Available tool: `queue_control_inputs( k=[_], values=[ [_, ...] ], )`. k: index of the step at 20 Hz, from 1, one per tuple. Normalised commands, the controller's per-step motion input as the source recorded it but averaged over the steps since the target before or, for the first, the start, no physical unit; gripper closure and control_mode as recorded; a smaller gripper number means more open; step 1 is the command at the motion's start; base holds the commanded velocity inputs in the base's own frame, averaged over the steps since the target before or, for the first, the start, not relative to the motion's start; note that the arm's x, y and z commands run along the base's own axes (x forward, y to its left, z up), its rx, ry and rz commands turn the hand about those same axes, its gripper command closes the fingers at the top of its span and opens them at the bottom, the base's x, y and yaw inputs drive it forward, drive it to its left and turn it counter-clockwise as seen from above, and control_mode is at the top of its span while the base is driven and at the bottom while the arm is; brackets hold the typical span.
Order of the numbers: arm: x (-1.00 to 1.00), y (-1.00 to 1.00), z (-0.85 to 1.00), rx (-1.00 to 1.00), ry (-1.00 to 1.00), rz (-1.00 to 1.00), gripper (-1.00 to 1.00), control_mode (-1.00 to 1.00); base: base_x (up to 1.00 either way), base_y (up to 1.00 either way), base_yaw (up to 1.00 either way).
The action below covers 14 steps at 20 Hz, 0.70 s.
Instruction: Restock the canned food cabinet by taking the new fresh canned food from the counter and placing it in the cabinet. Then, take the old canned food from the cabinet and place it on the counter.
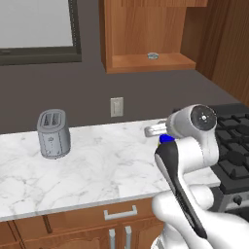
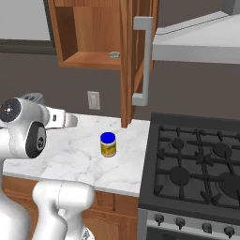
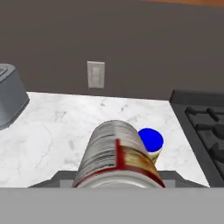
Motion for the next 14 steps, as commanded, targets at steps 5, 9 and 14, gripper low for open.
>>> queue_control_inputs(
  k=[5, 9, 14],
  values=[
    [0.0, -0.02, 1.0, 0.0, -0.17, 0.09, 1.0, -1.0, 0.0, 0.0, 0.0],
    [0.0, -0.06, 1.0, 0.0, -0.01, 0.15, 1.0, -1.0, 0.0, 0.0, 0.0],
    [0.07, -0.17, 0.97, 0.02, 0.15, 0.14, 1.0, -1.0, 0.0, 0.0, 0.0]
  ],
)
